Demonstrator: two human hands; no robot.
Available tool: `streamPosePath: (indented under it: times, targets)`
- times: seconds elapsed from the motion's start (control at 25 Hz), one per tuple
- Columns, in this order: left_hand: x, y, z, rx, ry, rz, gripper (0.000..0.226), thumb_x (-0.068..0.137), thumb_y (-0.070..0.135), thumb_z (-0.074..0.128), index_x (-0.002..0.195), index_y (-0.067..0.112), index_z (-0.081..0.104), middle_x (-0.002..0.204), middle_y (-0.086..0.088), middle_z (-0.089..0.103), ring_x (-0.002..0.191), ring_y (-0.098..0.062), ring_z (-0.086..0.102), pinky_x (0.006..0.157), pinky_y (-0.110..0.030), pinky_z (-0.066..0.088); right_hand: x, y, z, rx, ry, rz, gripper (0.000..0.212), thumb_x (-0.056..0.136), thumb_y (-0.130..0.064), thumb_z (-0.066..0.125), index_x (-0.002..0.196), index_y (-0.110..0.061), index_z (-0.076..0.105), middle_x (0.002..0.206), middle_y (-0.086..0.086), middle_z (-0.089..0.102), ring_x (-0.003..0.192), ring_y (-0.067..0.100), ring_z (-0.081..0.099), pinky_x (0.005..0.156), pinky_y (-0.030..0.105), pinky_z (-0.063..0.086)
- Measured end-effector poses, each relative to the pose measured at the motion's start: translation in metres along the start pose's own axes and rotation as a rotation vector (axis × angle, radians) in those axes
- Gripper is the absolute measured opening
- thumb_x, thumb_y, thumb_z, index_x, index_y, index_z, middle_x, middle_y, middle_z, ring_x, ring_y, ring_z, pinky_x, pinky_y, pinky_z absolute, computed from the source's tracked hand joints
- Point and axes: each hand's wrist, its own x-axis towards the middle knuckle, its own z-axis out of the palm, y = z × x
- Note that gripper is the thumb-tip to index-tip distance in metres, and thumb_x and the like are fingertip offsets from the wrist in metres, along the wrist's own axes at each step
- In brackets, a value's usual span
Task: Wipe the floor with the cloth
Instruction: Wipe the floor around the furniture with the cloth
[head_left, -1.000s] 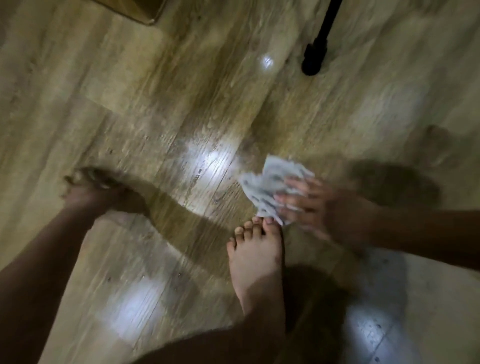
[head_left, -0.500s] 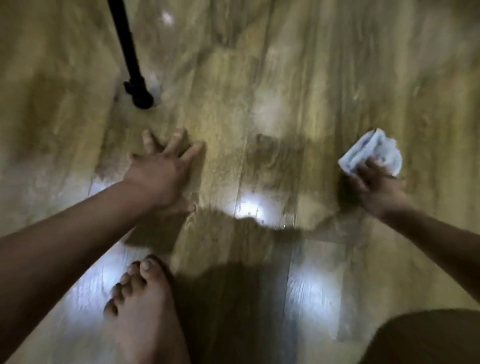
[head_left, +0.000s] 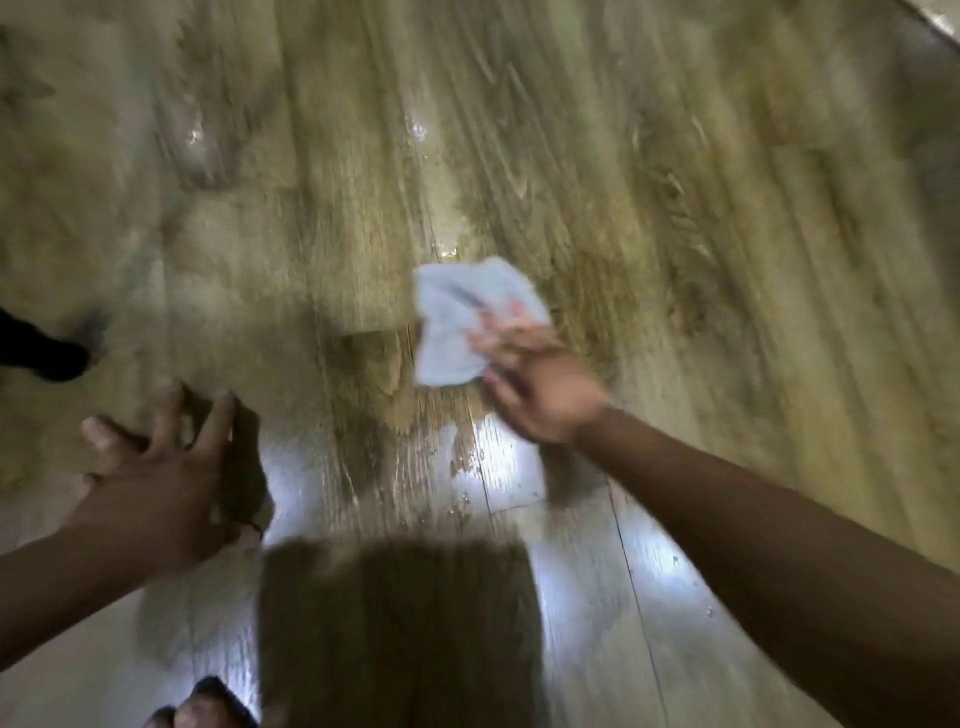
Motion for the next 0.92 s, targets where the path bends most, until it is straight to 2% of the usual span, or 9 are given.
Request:
streamPosePath:
  times: [0.16,0.28,0.36,0.48,0.6,0.68,0.8,0.88,0.92]
  targets:
    - [0.001,0.015,-0.005,0.000,-0.113,-0.094,0.145,0.062,0.053,0.087,0.151,0.023,-0.024,0.152,-0.023,-0.039,0.142,-0.063,-0.011,0.105,-0.072,0.033,-0.100,0.165,-0.054,0.047,0.111,0.815,0.056,0.101,-0.048,0.031,0.147,-0.018,0.040,0.158,0.012,0.030,0.148,0.030,0.021,0.119,0.046,0.019]
    - [-0.002,0.021,-0.011,0.020,-0.129,-0.051,0.140,0.069,0.053,0.084,0.151,0.023,-0.025,0.151,-0.025,-0.038,0.140,-0.065,-0.012,0.106,-0.074,0.031,-0.080,0.171,-0.047,0.057,0.174,1.024,0.048,0.103,-0.041,0.028,0.138,-0.012,0.045,0.154,0.019,0.032,0.147,0.034,0.017,0.119,0.052,0.008]
    - [-0.005,0.023,-0.014,0.059,-0.140,-0.062,0.136,0.072,0.056,0.080,0.151,0.023,-0.025,0.150,-0.028,-0.038,0.138,-0.068,-0.010,0.107,-0.075,0.027,-0.031,0.129,-0.032,0.021,0.173,0.919,0.054,0.103,-0.045,0.027,0.145,-0.013,0.039,0.157,0.017,0.027,0.149,0.033,0.010,0.121,0.049,-0.001]
    - [-0.006,0.027,-0.028,0.143,-0.148,-0.026,0.134,0.074,0.062,0.075,0.152,0.015,-0.022,0.150,-0.034,-0.031,0.139,-0.068,-0.005,0.108,-0.072,0.030,0.047,0.025,-0.002,0.017,0.079,0.525,0.062,0.099,-0.057,0.023,0.153,-0.026,0.024,0.163,0.004,0.009,0.149,0.033,-0.009,0.118,0.044,-0.013]
    - [-0.014,0.037,-0.043,0.204,-0.182,-0.018,0.130,0.069,0.063,0.078,0.151,0.010,-0.008,0.153,-0.033,-0.011,0.140,-0.064,0.007,0.108,-0.066,0.034,0.092,-0.104,0.028,-0.059,-0.070,-0.081,0.059,0.096,-0.056,0.032,0.149,-0.030,0.032,0.162,0.003,0.018,0.150,0.033,0.004,0.120,0.045,-0.001]
    - [-0.019,0.040,-0.056,0.225,-0.128,-0.003,0.123,0.066,0.063,0.080,0.149,0.017,0.002,0.151,-0.023,0.013,0.138,-0.051,0.029,0.104,-0.055,0.043,0.102,-0.133,0.025,-0.057,-0.165,-0.316,0.054,0.096,-0.051,0.040,0.147,-0.031,0.038,0.159,-0.001,0.027,0.149,0.027,0.015,0.120,0.044,0.012]
    - [0.005,0.025,-0.098,0.292,0.014,0.110,0.089,0.077,0.056,0.074,0.146,0.024,0.028,0.134,-0.004,0.045,0.115,-0.027,0.059,0.083,-0.039,0.055,0.078,-0.043,-0.005,-0.026,-0.150,-0.157,0.048,0.100,-0.043,0.035,0.146,-0.031,0.040,0.158,-0.002,0.029,0.147,0.022,0.024,0.119,0.040,0.023]
    - [0.026,0.015,-0.127,0.291,0.095,0.125,0.094,0.071,0.058,0.079,0.146,0.024,0.034,0.136,-0.006,0.045,0.114,-0.031,0.060,0.082,-0.038,0.053,0.033,0.050,-0.035,0.027,-0.052,0.156,0.048,0.101,-0.042,0.037,0.143,-0.022,0.046,0.154,0.007,0.037,0.145,0.025,0.028,0.119,0.038,0.022]
    - [0.039,0.013,-0.134,0.277,0.102,0.150,0.106,0.066,0.060,0.082,0.150,0.023,0.030,0.146,-0.011,0.038,0.121,-0.036,0.055,0.091,-0.041,0.052,0.007,0.093,-0.053,0.042,0.015,0.322,0.052,0.099,-0.046,0.038,0.139,-0.016,0.051,0.149,0.012,0.045,0.142,0.028,0.035,0.118,0.039,0.026]
